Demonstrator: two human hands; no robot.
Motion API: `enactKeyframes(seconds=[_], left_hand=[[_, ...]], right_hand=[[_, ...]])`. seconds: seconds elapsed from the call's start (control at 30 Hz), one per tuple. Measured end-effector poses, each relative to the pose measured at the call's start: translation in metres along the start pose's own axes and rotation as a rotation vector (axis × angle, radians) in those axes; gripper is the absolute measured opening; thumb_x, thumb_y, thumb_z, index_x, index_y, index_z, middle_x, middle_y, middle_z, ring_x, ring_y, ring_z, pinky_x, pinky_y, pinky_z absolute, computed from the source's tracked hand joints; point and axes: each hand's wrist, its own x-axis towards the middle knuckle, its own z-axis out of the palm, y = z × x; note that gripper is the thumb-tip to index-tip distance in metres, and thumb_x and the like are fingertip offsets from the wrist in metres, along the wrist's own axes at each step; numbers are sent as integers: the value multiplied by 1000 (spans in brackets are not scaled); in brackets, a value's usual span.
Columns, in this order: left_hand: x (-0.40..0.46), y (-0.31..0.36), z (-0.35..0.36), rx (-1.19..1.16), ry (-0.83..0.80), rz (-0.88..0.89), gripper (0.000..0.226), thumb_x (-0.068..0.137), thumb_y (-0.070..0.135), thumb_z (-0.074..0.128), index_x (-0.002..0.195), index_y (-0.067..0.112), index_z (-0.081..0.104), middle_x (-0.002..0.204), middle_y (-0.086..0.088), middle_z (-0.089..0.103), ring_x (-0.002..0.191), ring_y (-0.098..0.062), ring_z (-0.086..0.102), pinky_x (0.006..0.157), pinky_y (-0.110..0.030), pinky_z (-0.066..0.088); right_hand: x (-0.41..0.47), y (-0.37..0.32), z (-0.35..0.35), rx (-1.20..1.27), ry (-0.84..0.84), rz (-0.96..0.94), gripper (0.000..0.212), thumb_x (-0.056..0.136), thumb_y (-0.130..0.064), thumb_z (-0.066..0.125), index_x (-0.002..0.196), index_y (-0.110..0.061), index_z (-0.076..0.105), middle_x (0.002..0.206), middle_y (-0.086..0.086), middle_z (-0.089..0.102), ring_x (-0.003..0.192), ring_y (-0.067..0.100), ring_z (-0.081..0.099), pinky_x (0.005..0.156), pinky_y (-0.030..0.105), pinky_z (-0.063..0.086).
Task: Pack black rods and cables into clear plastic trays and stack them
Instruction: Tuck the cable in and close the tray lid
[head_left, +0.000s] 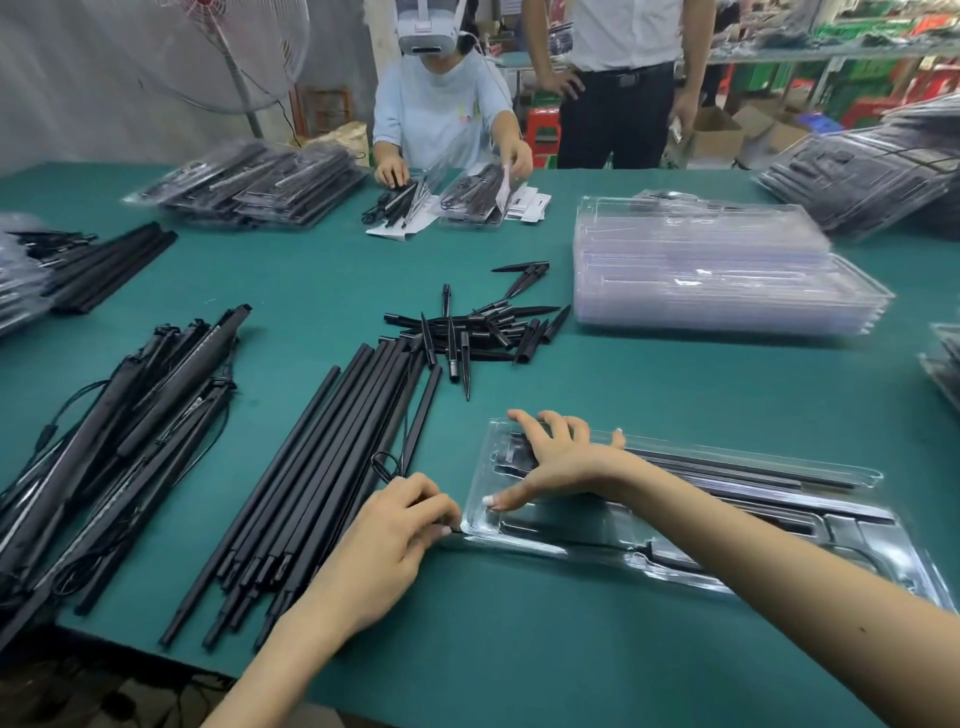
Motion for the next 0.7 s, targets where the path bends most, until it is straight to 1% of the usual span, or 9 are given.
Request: enactKeyframes(seconds=[0.07, 0.2, 0.37, 0.57, 0.63, 0.7], left_hand=[[3, 0, -1, 26, -2, 7, 18, 89, 3, 59, 91, 21, 63, 91, 16, 48, 87, -8, 46, 81, -24, 38], [7, 0, -1, 9, -12, -9, 14, 89, 5, 60, 90, 19, 63, 91, 16, 47, 89, -8, 46, 83, -29, 41], [12, 1, -1, 19, -5, -25, 13, 88, 3, 61, 88, 17, 63, 91, 12, 50, 86, -11, 50, 81, -33, 45], [11, 2, 2, -17, 55, -97, 11, 90, 5, 60, 88, 16, 62, 89, 8, 51, 84, -11, 52, 82, -34, 45], [11, 3, 2, 1, 62, -105, 10, 91, 7, 61, 88, 16, 63, 89, 7, 52, 85, -11, 51, 83, -33, 43], [10, 3, 3, 27, 50, -103, 9, 91, 8, 61, 89, 17, 63, 90, 9, 52, 88, -10, 48, 84, -30, 40]], right_hand=[[0, 0, -1, 4, 2, 0, 118, 61, -80, 63, 148, -43, -8, 160, -2, -9, 146, 21, -12, 104, 70, -9], [1, -4, 2, -14, 44, 11, 120, 60, -76, 68, 149, -41, -6, 160, -1, -5, 146, 24, -8, 103, 72, -6], [3, -9, 6, -18, 65, 27, 122, 60, -72, 72, 149, -39, -4, 160, 2, -2, 146, 27, -7, 101, 75, -8], [5, -9, -7, -3, -6, 44, 124, 57, -73, 72, 149, -37, -2, 160, 2, -2, 146, 29, -4, 101, 76, -3], [4, -11, -8, -32, -9, 44, 125, 57, -73, 72, 150, -36, -2, 159, 2, 2, 146, 30, -2, 101, 78, 0], [3, -16, -10, -108, 6, 44, 126, 55, -73, 73, 150, -30, 3, 156, 4, 9, 145, 31, 3, 99, 80, 4]])
